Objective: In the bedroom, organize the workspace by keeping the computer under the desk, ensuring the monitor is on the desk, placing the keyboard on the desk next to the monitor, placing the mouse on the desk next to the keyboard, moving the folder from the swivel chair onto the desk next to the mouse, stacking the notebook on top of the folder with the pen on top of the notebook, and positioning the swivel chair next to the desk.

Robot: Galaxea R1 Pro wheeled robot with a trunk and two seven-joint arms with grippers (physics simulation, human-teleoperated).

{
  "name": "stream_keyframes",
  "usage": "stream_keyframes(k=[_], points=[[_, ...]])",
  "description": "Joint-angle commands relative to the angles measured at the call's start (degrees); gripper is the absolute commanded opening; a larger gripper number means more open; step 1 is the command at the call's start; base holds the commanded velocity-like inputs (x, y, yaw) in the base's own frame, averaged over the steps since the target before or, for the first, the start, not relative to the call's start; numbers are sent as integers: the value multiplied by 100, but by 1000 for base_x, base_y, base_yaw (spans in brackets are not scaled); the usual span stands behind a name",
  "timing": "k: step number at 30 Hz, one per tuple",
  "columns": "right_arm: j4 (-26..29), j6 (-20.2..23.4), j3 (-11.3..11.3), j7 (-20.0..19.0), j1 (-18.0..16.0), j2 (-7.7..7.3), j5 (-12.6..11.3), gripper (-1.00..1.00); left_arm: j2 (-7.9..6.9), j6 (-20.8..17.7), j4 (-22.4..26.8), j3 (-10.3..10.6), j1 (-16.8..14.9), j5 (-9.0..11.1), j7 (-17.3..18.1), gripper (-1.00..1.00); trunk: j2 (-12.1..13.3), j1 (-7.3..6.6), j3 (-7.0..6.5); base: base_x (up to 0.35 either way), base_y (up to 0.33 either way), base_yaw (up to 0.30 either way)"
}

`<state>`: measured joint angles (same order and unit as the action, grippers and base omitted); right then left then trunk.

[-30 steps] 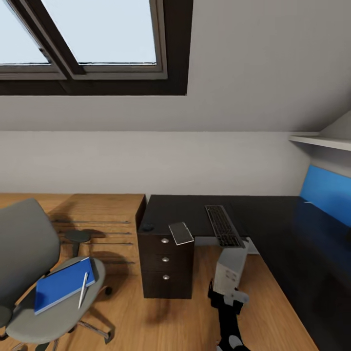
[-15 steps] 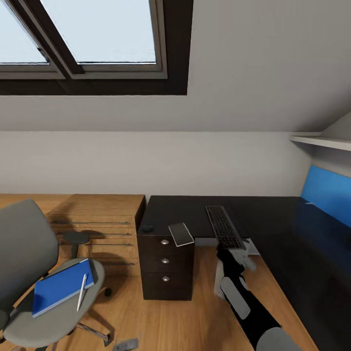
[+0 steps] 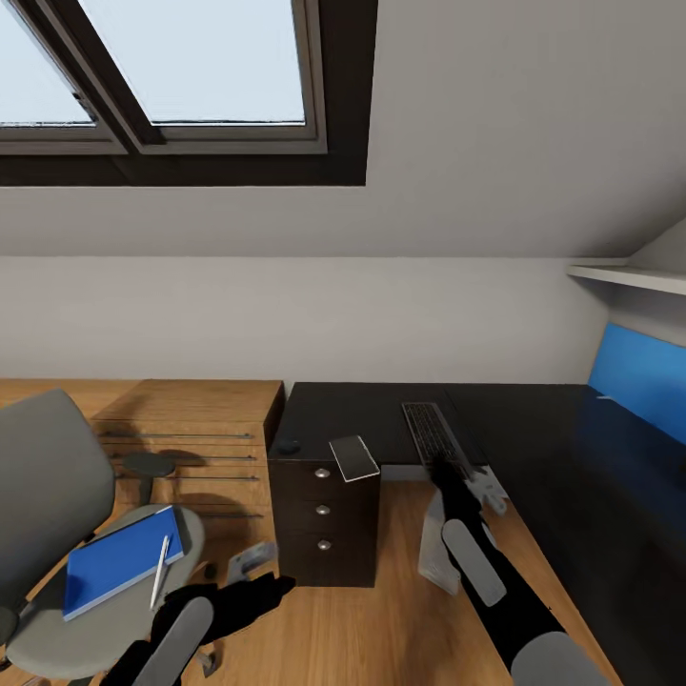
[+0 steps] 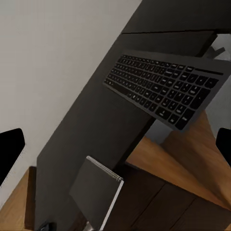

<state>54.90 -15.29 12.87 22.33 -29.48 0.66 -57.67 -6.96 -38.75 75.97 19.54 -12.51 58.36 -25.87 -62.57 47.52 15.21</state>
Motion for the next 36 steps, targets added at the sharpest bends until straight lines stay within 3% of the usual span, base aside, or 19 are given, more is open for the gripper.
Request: stream_keyframes(k=[1, 3, 8, 12, 20, 23, 25, 30, 31, 36], points=[[19, -49, 16, 17, -5, -59, -102, 100, 80, -57, 92, -95, -6, 61, -64, 100, -5, 1, 8, 0, 0, 0], [26, -49, 23, 17, -5, -164, -134, 100, 211, -67, 322, -286, -6, 57, -68, 100, -5, 1, 8, 0, 0, 0], [-8, -50, 38, 19, 1, -239, -162, 100, 322, -63, 738, -546, -6, 47, -64, 100, -5, 1, 8, 0, 0, 0], [-119, -56, 38, 24, 3, -241, -162, 100, 351, -56, 527, -501, -6, 49, -78, 100, -5, 1, 8, 0, 0, 0], [-208, -58, 31, 18, 3, -241, -149, 100, 374, -54, 385, -452, -6, 32, -109, 100, -326, 176, 152, 0, 0, 0], [-253, -38, 21, -17, 3, -259, -170, 100, 443, -54, 374, -356, -6, 36, -111, 100, -446, 242, 205, 0, 0, 0], [-558, -5, -37, -620, 3, -330, -469, 100, 535, -54, 371, -265, -6, 14, -111, 100, -527, 286, 241, 0, 0, 0], [-933, 233, -160, -1298, 3, -431, -1025, 100, 539, -54, 374, -265, -6, 10, -111, 100, -727, 396, 331, 0, 0, 0], [-1065, 468, -245, -1733, 3, -502, -1287, 100, 538, -54, 375, -266, -6, 9, -106, 100, -767, 418, 349, 0, 0, 0], [-1281, 600, -398, -1954, -4, -598, -1399, 100, 528, -54, 394, -266, -6, 9, -97, 100, -968, 528, 439, 0, 0, 0]])
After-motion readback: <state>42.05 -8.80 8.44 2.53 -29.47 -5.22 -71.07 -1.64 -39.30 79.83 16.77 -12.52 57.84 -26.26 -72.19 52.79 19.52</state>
